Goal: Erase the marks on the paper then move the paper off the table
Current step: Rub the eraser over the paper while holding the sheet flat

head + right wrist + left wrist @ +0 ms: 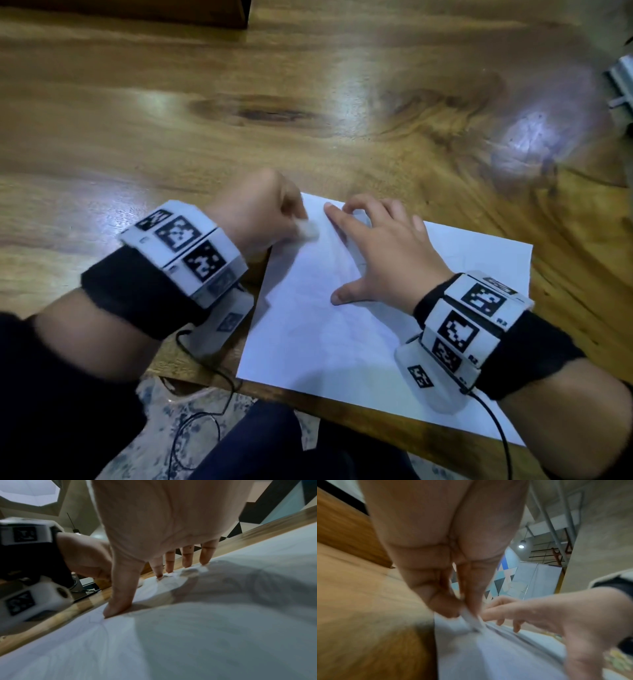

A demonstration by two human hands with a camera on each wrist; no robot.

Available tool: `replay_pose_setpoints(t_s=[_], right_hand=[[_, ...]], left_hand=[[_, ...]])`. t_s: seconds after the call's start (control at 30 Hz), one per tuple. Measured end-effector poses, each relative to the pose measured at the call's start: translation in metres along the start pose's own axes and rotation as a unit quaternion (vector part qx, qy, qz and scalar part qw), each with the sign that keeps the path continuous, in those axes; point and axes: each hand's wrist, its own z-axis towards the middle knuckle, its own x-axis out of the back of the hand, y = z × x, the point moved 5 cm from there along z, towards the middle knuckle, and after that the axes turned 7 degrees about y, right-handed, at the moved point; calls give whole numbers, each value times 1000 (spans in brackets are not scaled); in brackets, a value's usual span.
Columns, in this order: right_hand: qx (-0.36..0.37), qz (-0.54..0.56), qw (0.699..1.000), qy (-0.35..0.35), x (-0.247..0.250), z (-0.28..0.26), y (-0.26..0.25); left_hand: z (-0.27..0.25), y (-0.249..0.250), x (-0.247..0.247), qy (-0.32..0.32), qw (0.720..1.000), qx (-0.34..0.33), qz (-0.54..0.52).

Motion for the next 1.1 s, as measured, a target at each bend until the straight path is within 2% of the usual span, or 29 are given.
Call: replay_pose_setpoints(t_s=[0.1,0.17,0.23,0.27,0.4,0.47,0.57,0.6,0.7,0.77,0.93,1.03,1.1], right_hand=[[-4,1,1000,-3,0,0,0],[-2,1,1000,-5,0,0,0],[-1,2,1000,-7,0,0,1],[0,4,1000,-7,0,0,1],[2,2,1000,-4,0,0,1],[5,2,1000,-2,-1,0,1],[6,3,1000,0,-2,-1,1],[6,2,1000,-1,-1,-1,1],[6,-2,1000,-6,-2,0,1],[8,-4,1000,-6,-1,0,1],[11,9,1000,-2,-1,1,2],[14,64,998,9,1,1,12],[22,58,998,5,2,1,17]], left_hand=[[11,7,6,84,996,-9,-6],[4,8,1,52,998,-24,22],[-6,5,-8,-33,999,-23,34],[-8,4,-8,-49,998,-23,33],[10,9,2,53,998,-20,-4],[5,9,-2,34,999,-37,18],[-10,4,-12,-72,995,-49,55],[-9,4,-10,-74,995,-43,57],[5,8,1,6,1000,-16,15],[5,12,0,26,999,-18,22],[-16,0,-10,-74,996,-20,51],[-20,-7,-9,-49,998,-19,44],[-21,-6,-10,-43,998,-19,40]])
